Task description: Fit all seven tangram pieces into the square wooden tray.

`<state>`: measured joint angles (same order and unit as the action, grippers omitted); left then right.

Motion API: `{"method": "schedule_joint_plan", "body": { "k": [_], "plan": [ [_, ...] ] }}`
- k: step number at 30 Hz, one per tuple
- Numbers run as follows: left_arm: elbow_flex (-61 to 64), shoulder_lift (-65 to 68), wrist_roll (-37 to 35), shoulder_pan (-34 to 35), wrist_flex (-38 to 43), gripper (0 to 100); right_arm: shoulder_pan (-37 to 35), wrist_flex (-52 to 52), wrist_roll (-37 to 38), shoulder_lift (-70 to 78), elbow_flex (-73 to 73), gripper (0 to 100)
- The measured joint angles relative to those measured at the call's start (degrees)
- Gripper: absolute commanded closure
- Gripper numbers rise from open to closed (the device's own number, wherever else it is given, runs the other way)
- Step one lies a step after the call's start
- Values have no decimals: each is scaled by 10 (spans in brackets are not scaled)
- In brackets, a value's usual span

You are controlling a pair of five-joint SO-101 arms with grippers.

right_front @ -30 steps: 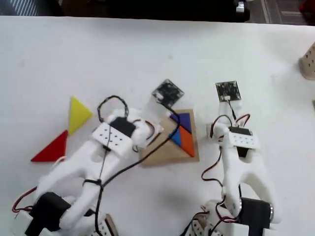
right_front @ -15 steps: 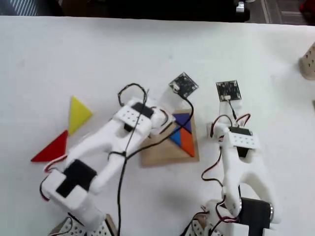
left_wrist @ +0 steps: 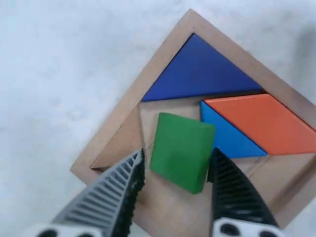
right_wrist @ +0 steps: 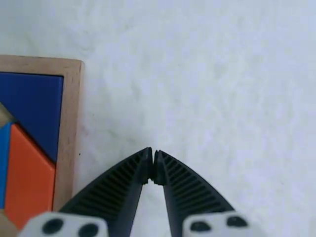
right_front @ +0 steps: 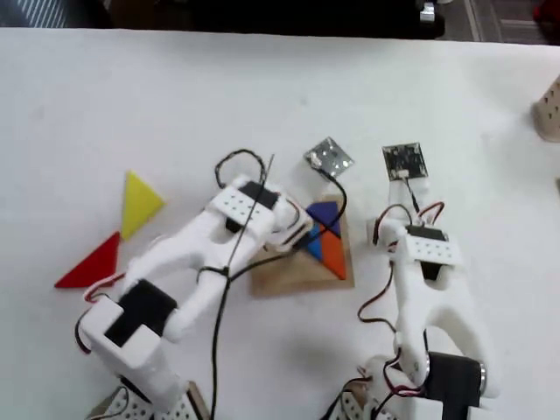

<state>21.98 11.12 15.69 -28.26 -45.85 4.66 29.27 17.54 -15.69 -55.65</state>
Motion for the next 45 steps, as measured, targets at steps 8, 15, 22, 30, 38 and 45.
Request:
{"method": "schedule_joint_plan", "body": {
  "k": [8,15,22,30,38,45],
  "plan": [
    [0,-69,-9,10,-69,777,-1,0,0,32,22,981],
    [71,-120,-76,46,-34,778,-1,0,0,38,27,981],
    [126,-120,-79,18,22,778,-1,0,0,38,27,981],
    [131,-120,-79,17,41,778,-1,1,0,38,27,981],
    [135,-85,-79,17,81,779,-1,1,0,38,27,981],
    [114,-56,-79,16,83,779,-1,1,0,38,27,981]
  ]
}}
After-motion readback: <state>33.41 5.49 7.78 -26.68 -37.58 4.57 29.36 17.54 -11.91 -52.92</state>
